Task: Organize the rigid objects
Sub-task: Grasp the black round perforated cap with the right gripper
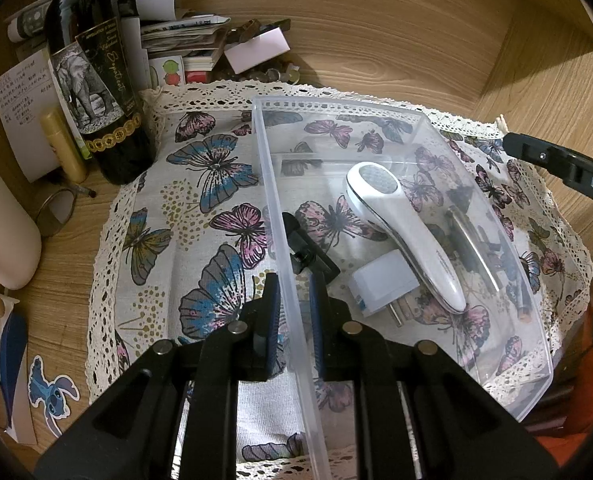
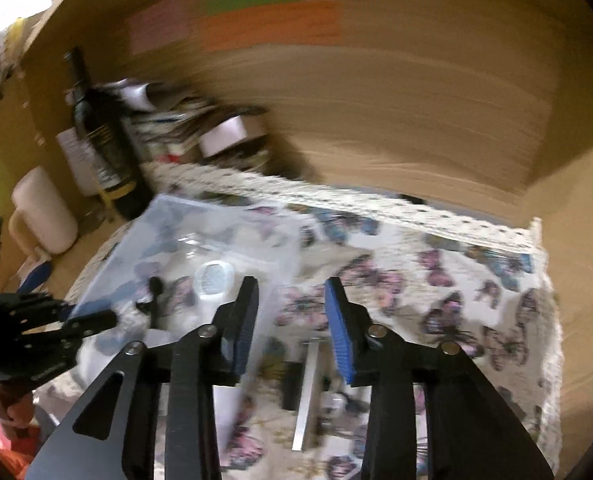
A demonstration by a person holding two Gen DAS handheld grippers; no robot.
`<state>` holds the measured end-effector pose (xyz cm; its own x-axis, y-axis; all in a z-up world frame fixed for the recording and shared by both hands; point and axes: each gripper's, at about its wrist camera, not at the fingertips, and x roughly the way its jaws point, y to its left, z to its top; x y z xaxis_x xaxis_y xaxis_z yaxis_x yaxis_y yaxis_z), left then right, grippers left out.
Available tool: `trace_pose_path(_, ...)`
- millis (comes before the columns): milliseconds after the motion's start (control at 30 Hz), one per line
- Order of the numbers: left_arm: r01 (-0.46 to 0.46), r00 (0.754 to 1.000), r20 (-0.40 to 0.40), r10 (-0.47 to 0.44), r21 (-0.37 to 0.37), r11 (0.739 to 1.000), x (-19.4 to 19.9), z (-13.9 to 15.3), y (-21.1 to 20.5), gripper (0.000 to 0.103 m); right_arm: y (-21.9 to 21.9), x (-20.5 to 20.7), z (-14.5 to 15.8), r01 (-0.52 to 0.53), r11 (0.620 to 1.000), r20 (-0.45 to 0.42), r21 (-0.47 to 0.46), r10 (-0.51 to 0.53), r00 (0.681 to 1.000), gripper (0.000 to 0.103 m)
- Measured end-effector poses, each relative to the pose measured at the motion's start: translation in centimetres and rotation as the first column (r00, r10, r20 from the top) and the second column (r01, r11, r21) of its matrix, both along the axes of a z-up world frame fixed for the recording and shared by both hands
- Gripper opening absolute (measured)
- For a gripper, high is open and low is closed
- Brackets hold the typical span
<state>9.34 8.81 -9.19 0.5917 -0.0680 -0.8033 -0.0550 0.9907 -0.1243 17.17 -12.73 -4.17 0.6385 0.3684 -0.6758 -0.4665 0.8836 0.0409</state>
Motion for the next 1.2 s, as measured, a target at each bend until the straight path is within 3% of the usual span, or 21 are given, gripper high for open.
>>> trace_pose_path(233,0.000,1.000,0.000,0.000,-0.003,1.000,0.1,0.0,0.0,0.013,-2.6,2.5,-2.7,0.093,0.995,-0.071,-0.043,-0.096,0.993,0.036)
trace_pose_path(467,0.001,1.000,0.000,-0.001,-0.003,1.000,0.1,0.0,0.0,0.014,-2.0,4.5,-6.4,0.085,0.993,-0.167,-0.082,-0.098,0.981,0.042)
trace_pose_path(700,0.001,1.000,-0.004,-0.001,-0.003,1.000,0.2,-0.1,0.0,0.014,-1.2,5.9,-8.4,0.074,0.992,-0.229,-0.103,-0.096,0.969,0.041)
trace_pose_path(733,0.001,1.000,-0.005,-0.001,-0.003,1.000,0.2,-0.2,0.0,0.013,-1.1,6.0,-8.6,0.071,0.992,-0.233,-0.104,-0.093,0.968,0.035)
trace_pose_path(800,0.001,1.000,-0.006,-0.001,-0.004,1.000,0.2,-0.3,0.0,0.013,-0.9,5.8,-8.7,0.062,0.992,-0.237,-0.111,-0.087,0.968,0.030)
trace_pose_path(1200,0.001,1.000,-0.005,-0.001,-0.004,1.000,0.2,-0.3,0.0,0.013,-0.8,3.6,-4.7,0.038,0.998,-0.120,-0.051,-0.044,0.992,0.030)
